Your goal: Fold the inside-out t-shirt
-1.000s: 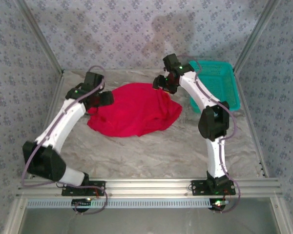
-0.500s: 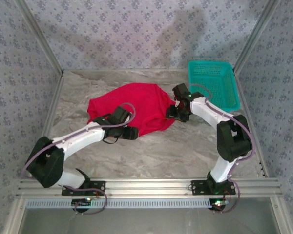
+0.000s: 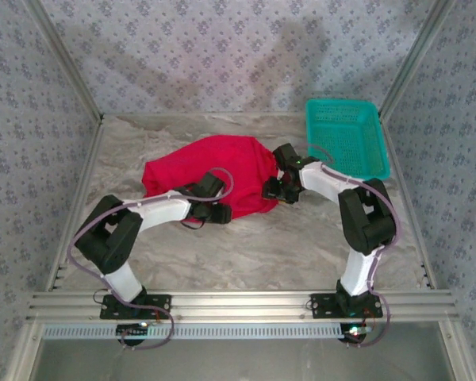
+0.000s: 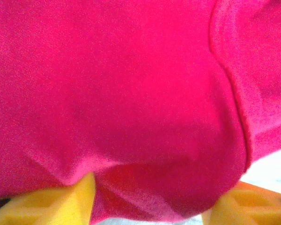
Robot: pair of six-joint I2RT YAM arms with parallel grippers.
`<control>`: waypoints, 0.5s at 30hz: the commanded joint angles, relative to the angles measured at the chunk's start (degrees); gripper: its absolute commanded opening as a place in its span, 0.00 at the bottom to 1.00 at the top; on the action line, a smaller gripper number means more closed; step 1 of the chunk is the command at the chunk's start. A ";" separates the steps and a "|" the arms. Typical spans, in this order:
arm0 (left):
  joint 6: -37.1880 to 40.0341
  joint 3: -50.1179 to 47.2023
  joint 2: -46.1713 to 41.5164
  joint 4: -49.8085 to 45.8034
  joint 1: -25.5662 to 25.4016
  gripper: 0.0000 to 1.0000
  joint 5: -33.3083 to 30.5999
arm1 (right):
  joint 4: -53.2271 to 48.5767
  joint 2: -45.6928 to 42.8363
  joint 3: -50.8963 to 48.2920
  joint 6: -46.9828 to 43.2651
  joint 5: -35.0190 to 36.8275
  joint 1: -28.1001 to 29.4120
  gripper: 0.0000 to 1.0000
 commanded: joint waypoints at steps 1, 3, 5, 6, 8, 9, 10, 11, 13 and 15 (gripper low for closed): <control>-0.69 3.09 0.93 -0.20 -0.37 0.37 -1.58 | 0.30 3.22 3.23 -0.64 0.06 -0.74 0.49; -0.55 4.08 0.82 -1.59 -0.30 0.23 -2.46 | 0.70 4.48 4.32 -1.32 0.08 -1.41 0.45; -0.36 5.11 0.57 -3.35 -0.27 0.09 -3.69 | 0.66 5.36 5.38 -1.90 -0.39 -1.92 0.29; -0.26 5.81 0.34 -4.58 -0.29 0.02 -4.36 | 0.31 5.68 5.89 -2.13 -0.80 -2.18 0.15; 0.10 7.18 -0.44 -6.86 -0.24 0.00 -5.33 | -0.43 5.28 6.68 -2.47 -1.20 -2.51 0.00; 0.37 8.00 -1.20 -8.35 -0.26 0.00 -5.85 | -1.07 4.51 7.17 -2.78 -1.22 -2.54 0.00; 0.50 8.89 -1.94 -9.59 -0.30 0.00 -6.44 | -1.76 3.62 7.57 -2.98 -1.23 -2.58 0.00; 0.76 10.04 -2.99 -11.21 -0.25 0.00 -7.25 | -2.79 2.29 8.35 -3.35 -1.14 -2.46 0.00; 2.09 13.40 -5.35 -15.17 -0.18 0.00 -9.05 | -5.13 -0.84 10.01 -4.20 -0.96 -2.32 0.00; 4.08 18.59 -8.06 -19.69 0.26 0.00 -11.39 | -6.97 -4.75 12.50 -5.32 0.13 -2.32 0.00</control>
